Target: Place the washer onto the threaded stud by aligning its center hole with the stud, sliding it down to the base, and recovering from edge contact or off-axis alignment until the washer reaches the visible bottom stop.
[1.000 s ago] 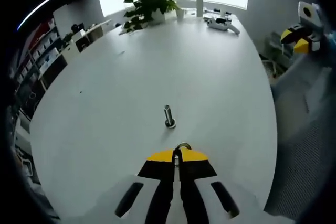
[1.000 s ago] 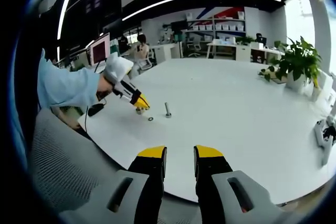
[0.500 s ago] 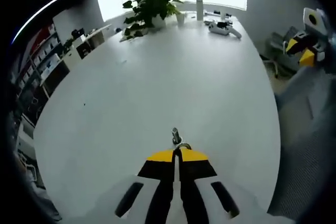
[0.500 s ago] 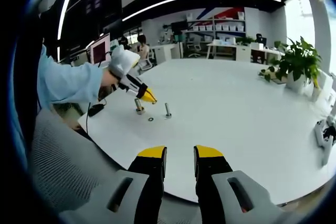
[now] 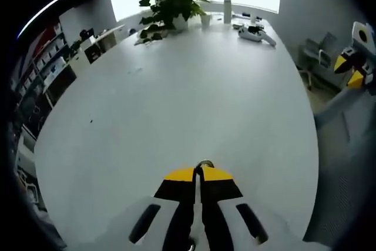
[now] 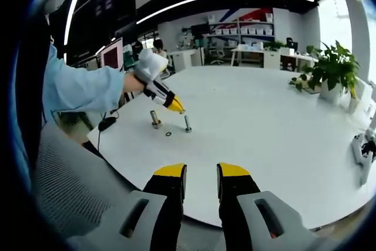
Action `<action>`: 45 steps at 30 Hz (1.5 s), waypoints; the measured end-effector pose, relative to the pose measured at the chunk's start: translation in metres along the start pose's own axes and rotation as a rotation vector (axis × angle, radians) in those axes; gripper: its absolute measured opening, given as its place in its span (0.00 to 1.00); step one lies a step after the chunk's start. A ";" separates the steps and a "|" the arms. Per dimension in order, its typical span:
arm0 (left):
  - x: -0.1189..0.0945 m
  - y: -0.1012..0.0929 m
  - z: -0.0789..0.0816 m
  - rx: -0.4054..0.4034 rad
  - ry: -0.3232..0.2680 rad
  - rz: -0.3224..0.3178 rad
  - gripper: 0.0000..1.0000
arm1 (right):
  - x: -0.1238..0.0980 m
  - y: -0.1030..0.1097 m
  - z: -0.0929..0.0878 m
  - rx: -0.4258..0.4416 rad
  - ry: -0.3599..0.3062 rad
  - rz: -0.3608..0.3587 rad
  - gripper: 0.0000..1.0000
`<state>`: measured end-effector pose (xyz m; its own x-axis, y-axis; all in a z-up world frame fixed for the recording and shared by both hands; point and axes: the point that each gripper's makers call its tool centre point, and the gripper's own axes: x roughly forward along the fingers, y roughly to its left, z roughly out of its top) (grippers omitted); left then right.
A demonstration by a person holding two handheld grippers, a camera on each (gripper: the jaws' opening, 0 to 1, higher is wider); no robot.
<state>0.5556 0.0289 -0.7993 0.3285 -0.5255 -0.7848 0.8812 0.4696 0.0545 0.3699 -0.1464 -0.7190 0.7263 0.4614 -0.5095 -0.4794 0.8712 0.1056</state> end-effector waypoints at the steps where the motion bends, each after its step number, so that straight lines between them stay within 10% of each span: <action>1: 0.002 -0.002 -0.001 0.005 0.003 -0.006 0.00 | 0.000 0.000 0.000 0.000 0.000 0.000 0.23; 32: 0.017 -0.013 -0.015 0.062 0.091 -0.053 0.00 | 0.001 0.003 0.005 0.007 -0.016 -0.005 0.23; 45: 0.007 -0.004 0.001 -0.006 0.025 -0.044 0.00 | 0.001 0.002 0.004 0.007 -0.015 -0.004 0.23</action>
<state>0.5547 0.0228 -0.8048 0.2805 -0.5280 -0.8016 0.8925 0.4508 0.0153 0.3713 -0.1435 -0.7161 0.7356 0.4605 -0.4969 -0.4733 0.8741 0.1094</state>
